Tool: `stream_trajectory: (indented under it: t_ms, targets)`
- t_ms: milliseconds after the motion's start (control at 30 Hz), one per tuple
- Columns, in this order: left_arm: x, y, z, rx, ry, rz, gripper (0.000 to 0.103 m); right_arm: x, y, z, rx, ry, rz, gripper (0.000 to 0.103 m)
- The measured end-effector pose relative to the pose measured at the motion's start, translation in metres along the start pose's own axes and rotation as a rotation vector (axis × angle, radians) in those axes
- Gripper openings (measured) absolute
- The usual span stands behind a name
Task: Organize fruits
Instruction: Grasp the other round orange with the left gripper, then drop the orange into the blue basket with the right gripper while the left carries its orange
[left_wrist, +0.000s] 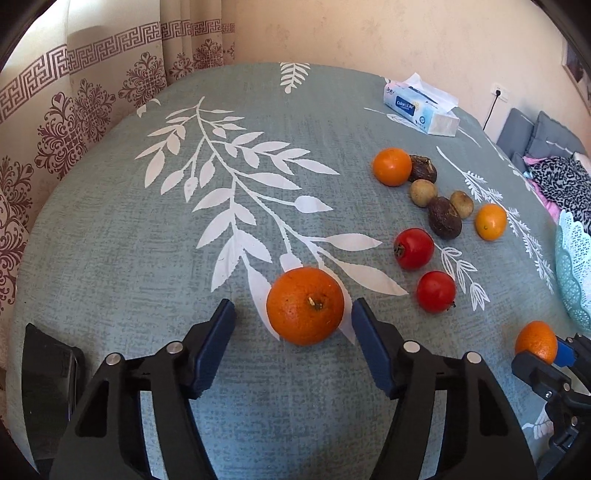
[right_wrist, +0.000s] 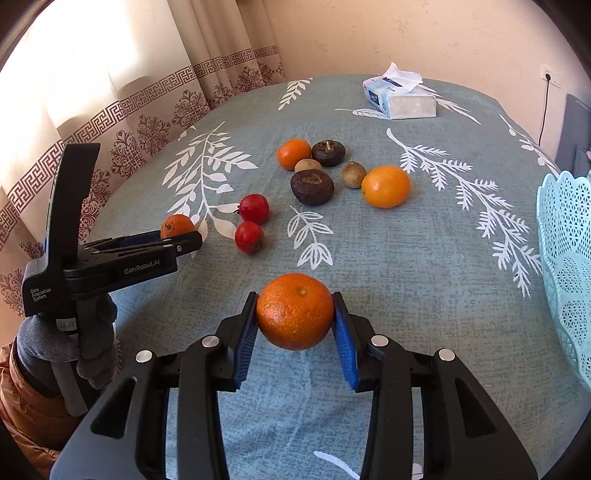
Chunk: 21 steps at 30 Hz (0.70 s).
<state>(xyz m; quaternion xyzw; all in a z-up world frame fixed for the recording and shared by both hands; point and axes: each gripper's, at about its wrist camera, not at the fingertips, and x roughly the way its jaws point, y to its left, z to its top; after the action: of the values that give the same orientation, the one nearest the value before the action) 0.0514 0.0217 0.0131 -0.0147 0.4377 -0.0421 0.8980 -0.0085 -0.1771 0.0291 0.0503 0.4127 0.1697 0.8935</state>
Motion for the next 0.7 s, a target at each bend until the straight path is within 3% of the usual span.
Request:
stream_trajectory:
  t_ms: [133, 433, 700]
  targets:
    - [-0.003, -0.001, -0.001, 0.01, -0.011, -0.036, 0.039, -0.007, -0.003, 0.002, 0.007, -0.021, 0.001, 0.04]
    - [-0.023, -0.013, 0.0, 0.038, -0.064, -0.034, 0.039, -0.036, -0.018, 0.01, 0.037, -0.103, -0.03, 0.04]
    - [-0.05, -0.053, 0.009, 0.109, -0.131, -0.079, 0.039, -0.079, -0.061, 0.008, 0.11, -0.202, -0.157, 0.04]
